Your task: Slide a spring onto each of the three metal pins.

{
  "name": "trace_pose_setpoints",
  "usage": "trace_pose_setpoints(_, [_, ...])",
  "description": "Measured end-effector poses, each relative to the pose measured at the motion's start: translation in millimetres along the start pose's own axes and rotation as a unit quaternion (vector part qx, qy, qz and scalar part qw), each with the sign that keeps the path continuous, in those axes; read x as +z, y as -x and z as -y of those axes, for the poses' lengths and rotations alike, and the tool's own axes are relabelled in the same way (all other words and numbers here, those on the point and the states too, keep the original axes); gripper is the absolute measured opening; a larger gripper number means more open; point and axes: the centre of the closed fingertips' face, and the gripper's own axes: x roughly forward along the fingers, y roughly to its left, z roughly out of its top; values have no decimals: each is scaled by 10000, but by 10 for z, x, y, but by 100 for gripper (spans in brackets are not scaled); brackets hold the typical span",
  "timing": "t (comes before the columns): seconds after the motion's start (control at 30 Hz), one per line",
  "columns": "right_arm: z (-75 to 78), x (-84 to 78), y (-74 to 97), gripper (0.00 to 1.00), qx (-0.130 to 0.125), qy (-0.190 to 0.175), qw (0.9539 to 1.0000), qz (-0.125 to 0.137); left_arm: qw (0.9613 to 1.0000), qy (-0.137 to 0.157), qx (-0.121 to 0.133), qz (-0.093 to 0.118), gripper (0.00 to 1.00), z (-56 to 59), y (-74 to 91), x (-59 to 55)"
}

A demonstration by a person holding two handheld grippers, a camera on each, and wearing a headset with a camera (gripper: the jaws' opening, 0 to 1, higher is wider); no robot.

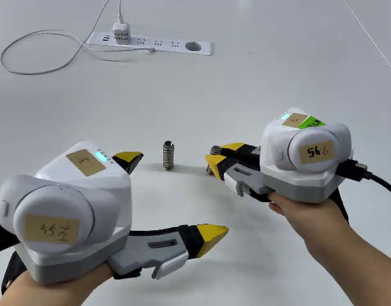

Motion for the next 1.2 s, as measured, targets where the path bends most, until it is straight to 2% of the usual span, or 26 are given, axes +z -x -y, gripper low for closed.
trace_pose_setpoints(0.63, [15,-8,-10,12,-52,28,10000,-12,10000,-35,-28,-35,92,14,-5,-4])
trace_pose_setpoints(0.77, [15,-1,-4,21,-64,-4,10000,-1,10000,-37,-33,-48,92,17,-10,-12])
trace_pose_setpoints(0.93, [16,104,77,21,-73,-73,9999,137,10000,-60,-20,-37,91,18,-10,2])
trace_pose_setpoints(1.2, [59,270,267,29,-96,-428,9985,339,9998,-171,-39,-12,85,56,-12,44])
